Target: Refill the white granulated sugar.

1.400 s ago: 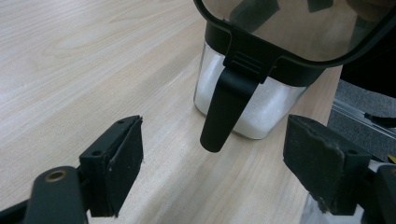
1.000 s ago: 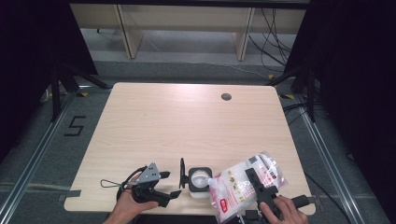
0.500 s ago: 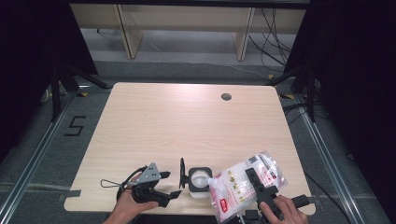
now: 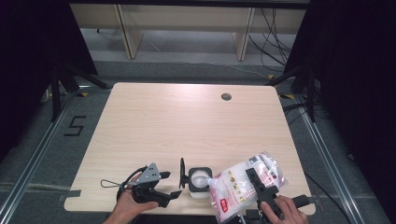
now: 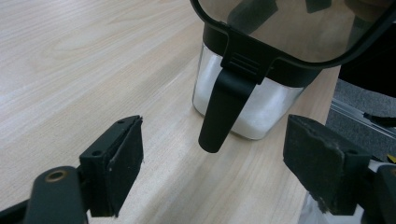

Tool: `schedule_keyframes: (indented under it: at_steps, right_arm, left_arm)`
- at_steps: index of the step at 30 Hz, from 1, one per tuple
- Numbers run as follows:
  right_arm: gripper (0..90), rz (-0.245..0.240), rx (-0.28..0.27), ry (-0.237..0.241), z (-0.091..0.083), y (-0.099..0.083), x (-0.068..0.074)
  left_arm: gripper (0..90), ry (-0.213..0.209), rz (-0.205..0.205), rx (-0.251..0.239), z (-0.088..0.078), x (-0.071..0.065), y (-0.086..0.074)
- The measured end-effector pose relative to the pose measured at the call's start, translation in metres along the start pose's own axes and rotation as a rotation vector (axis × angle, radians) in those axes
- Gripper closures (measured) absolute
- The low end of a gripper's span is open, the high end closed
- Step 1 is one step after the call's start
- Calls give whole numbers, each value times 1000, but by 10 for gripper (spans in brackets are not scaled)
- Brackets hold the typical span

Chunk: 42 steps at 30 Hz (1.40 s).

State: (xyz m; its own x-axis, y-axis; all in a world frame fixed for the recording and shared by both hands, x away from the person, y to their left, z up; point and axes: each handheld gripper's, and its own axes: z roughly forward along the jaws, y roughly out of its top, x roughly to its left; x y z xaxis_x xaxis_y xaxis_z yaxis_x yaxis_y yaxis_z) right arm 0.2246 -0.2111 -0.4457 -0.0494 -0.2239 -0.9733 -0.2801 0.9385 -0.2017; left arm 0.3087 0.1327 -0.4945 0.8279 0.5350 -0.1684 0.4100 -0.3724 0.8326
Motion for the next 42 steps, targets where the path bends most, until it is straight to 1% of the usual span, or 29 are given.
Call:
schedule_keyframes:
  at_steps: [1, 2, 4, 5, 6, 7, 10, 13, 14, 16, 17, 18, 19, 21, 23, 24, 25, 27, 28, 29, 30, 31, 32, 33, 34, 37, 38, 41, 42]
  right_arm:
    - [557, -5, -5, -7, 0, 0, -1]
    - [557, -5, -4, -7, 0, 0, 0]
    - [558, 9, -2, -7, 0, 0, 0]
    - [558, -6, -4, -7, 0, 0, -1]
    - [559, -4, -5, -6, 0, 0, 0]
    - [559, 11, -2, -7, 0, 0, 0]
    - [559, 6, 1, -9, 0, 0, 0]
    - [560, -9, -4, -8, -1, 0, -2]
    - [561, 1, 3, -3, -1, 0, 0]
    - [561, 0, 2, 0, -1, 0, -1]
    - [561, 5, 0, -4, -1, 0, -1]
    - [561, 4, -4, -7, 0, 0, -1]
    - [561, 6, 1, 1, -1, 0, 0]
    - [561, -3, -8, -5, 0, 0, -1]
    - [562, 10, -4, -2, 0, 0, 0]
    - [562, 2, 11, 25, -1, 0, -1]
    - [562, 10, 19, 27, -2, 0, -1]
    - [562, 28, 26, 30, -2, -1, 1]
    - [563, 12, 20, 31, -2, 0, -1]
    - [563, 16, 1, 14, -1, -1, 0]
    - [563, 17, 2, 17, 0, -1, 0]
    - [564, 34, 7, 27, 0, -1, 2]
    - [564, 2, -16, -2, 1, -2, -1]
    - [565, 12, -9, 8, 0, -2, 0]
    - [565, 16, -10, 10, 1, -2, 0]
    - [566, 18, 1, 23, 0, -2, -1]
    - [566, 34, 13, 34, -1, -3, 0]
    - [567, 21, 8, 31, 0, -2, -1]
    - [567, 20, 9, 32, 0, -2, -1]
  left_arm:
    - [198, 9, 19, 15, -1, 1, 0]
    - [198, -1, 8, -1, 0, 0, 0]
    - [198, 2, 9, 7, -1, 1, 0]
    - [198, 1, 3, 1, 0, 0, 0]
    - [198, 9, 20, 15, -1, 1, 0]
    - [198, 9, 20, 15, -1, 1, 0]
    - [198, 3, 13, 3, 0, 1, 0]
    - [198, 9, 20, 15, -1, 1, 0]
    - [198, 7, 24, 13, -1, 2, 0]
    - [198, 9, 20, 13, -1, 2, 0]
    - [198, -1, 7, -1, 0, 0, 0]
    - [198, -2, 8, -1, 0, 0, 0]
    - [198, 10, 20, 15, -1, 1, 0]
    - [198, -5, 7, -1, 0, 0, 0]
    - [198, -2, 7, -2, 0, 0, 0]
    - [198, 10, 22, 16, -1, 2, 0]
    - [198, -2, 8, -4, 1, 0, 0]
    - [198, -2, 10, -7, 1, 0, 0]
    - [198, -2, 14, -4, 0, 0, 0]
    - [198, -3, 6, -9, 1, -1, 0]
    - [198, 1, 26, 13, 0, 1, 0]
    - [198, -8, 22, 0, 1, 1, 0]
    - [198, -8, 22, 0, 1, 1, 0]
    - [198, 3, 34, 18, -1, 2, 0]
    - [198, -1, 15, -2, 0, 0, 0]
    - [198, -5, 22, -2, 0, 1, 0]
    - [198, 10, 23, 17, -1, 1, 0]
    - [198, -3, 9, -3, 0, 1, 0]
    - [198, -5, 25, -4, 0, 1, 0]
